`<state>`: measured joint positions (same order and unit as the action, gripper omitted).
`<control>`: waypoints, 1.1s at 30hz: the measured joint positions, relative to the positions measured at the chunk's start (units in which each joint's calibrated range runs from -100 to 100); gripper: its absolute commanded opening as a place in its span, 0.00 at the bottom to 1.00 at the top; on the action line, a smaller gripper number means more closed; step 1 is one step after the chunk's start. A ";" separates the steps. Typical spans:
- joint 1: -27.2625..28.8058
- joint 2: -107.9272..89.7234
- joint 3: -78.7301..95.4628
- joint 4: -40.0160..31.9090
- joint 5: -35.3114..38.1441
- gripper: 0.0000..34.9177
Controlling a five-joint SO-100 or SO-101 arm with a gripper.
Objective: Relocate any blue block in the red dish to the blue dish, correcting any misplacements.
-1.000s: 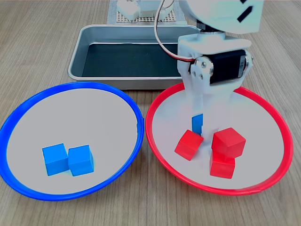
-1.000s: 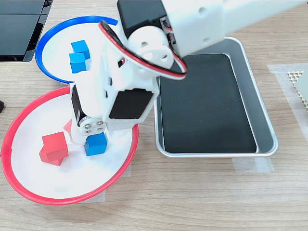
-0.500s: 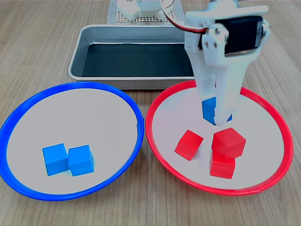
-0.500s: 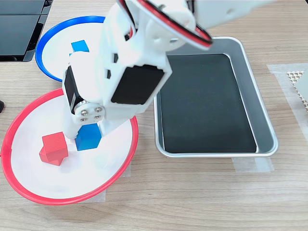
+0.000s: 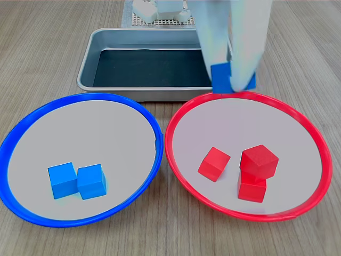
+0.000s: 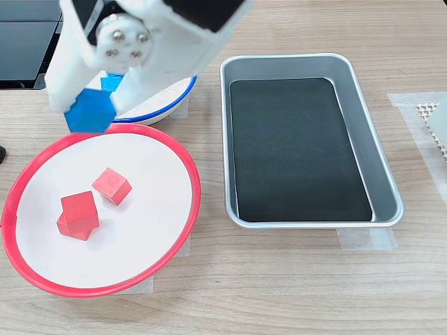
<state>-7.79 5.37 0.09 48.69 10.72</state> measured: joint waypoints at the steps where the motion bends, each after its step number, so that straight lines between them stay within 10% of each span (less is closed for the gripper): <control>1: 0.71 -0.68 0.64 -0.24 0.15 0.00; 17: 17.79 -6.73 13.70 -1.47 3.81 0.00; 33: 21.42 5.29 5.08 0.49 2.93 0.00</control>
<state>13.63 10.66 5.17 49.18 13.65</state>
